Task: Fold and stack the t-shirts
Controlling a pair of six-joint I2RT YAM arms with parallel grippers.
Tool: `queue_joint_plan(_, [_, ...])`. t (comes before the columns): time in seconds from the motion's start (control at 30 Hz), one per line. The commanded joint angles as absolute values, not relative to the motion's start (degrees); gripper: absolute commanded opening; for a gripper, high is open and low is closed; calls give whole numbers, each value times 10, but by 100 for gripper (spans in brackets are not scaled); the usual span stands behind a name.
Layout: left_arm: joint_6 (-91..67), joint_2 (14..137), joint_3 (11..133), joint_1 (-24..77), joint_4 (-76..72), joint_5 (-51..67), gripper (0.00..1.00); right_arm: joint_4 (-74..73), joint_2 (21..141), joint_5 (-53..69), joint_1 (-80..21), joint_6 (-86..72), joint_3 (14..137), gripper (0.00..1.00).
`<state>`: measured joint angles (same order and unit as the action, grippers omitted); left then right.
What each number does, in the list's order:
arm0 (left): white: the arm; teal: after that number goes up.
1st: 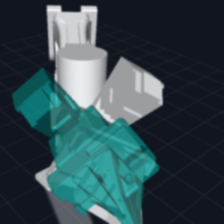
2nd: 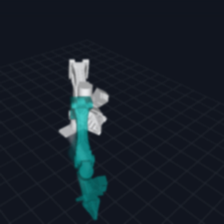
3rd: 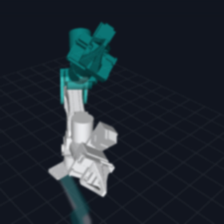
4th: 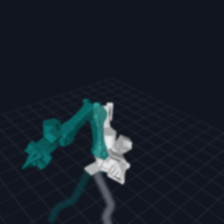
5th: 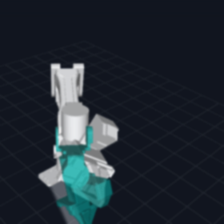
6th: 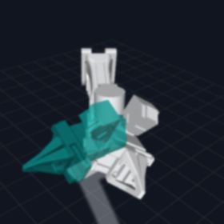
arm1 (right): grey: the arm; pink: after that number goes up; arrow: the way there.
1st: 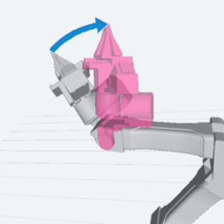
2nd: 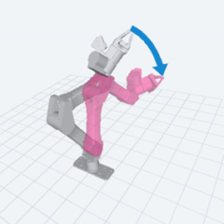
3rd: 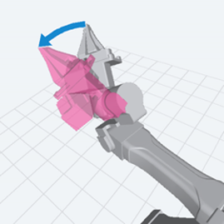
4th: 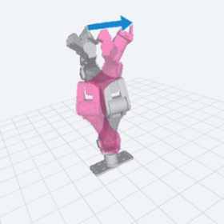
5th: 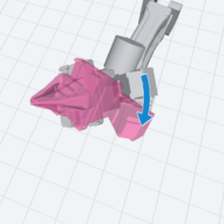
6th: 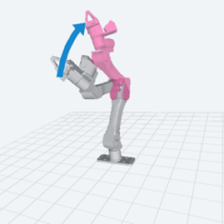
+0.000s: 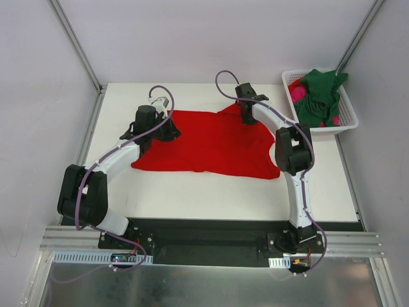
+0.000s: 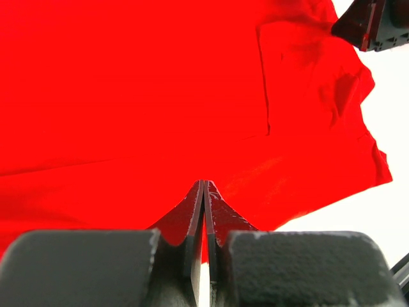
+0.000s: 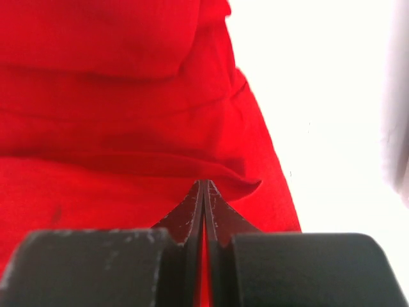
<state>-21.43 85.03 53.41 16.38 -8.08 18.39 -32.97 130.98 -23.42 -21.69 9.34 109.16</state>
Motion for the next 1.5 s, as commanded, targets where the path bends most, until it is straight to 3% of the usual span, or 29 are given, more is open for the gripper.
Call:
queue_joint_plan(0.0, [-200,833,524,156,-93,184,0,-350,1328,-243,-220,100,1146,1])
queue_joint_plan(0.23, [-197,830,521,149,-93,185,0,-338,1335,-213,-217,90,1164,1])
queue_joint_plan(0.43, [-193,821,520,149,-93,184,0,-252,1242,-205,-218,94,1064,1])
queue_joint_plan(0.7, [-211,800,512,150,-93,207,0,-257,1130,-143,-221,48,946,1])
queue_joint_plan(0.8, [-213,777,499,151,-93,207,0,-233,1071,-130,-228,37,877,8])
queue_joint_plan(0.93, [-206,731,478,151,-89,188,0,-221,1002,-135,-239,37,832,30])
queue_joint_plan(1.13, [-203,671,445,150,-76,163,2,-223,919,-131,-241,36,781,54])
queue_joint_plan(1.27, [-205,636,421,150,-71,148,8,-224,882,-136,-241,37,749,63])
queue_joint_plan(1.47, [-202,614,399,149,-49,85,17,-240,832,-167,-241,23,687,66])
